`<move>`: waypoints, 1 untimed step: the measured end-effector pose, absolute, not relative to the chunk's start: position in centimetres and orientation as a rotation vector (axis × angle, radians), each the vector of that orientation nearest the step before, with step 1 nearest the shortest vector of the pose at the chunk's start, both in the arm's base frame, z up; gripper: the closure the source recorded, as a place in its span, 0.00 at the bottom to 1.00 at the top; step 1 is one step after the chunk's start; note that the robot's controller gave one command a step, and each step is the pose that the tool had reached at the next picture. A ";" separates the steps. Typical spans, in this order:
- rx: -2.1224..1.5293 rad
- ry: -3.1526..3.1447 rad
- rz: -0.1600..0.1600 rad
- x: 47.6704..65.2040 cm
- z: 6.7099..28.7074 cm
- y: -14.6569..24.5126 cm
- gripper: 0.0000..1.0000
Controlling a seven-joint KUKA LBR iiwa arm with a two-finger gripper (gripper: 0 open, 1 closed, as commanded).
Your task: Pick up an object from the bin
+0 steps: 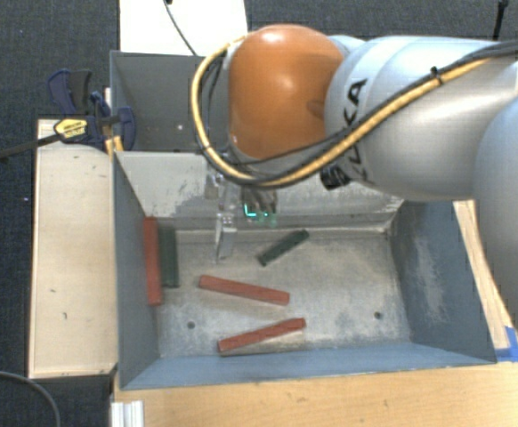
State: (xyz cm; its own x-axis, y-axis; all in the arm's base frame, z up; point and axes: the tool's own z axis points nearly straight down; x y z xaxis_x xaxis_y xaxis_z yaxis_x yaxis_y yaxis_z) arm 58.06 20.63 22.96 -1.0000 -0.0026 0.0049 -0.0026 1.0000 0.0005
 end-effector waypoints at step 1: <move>0.146 -3.132 0.002 57.9 12.4 14.5 0.00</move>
Offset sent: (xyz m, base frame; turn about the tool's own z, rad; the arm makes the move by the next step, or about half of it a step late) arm -0.0005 -0.0583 -0.1009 -0.0936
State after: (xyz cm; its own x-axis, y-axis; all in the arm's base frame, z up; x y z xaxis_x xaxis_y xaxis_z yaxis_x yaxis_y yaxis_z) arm 57.89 14.51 12.45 -0.9957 -0.0928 0.0061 -0.0928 0.9957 -0.0011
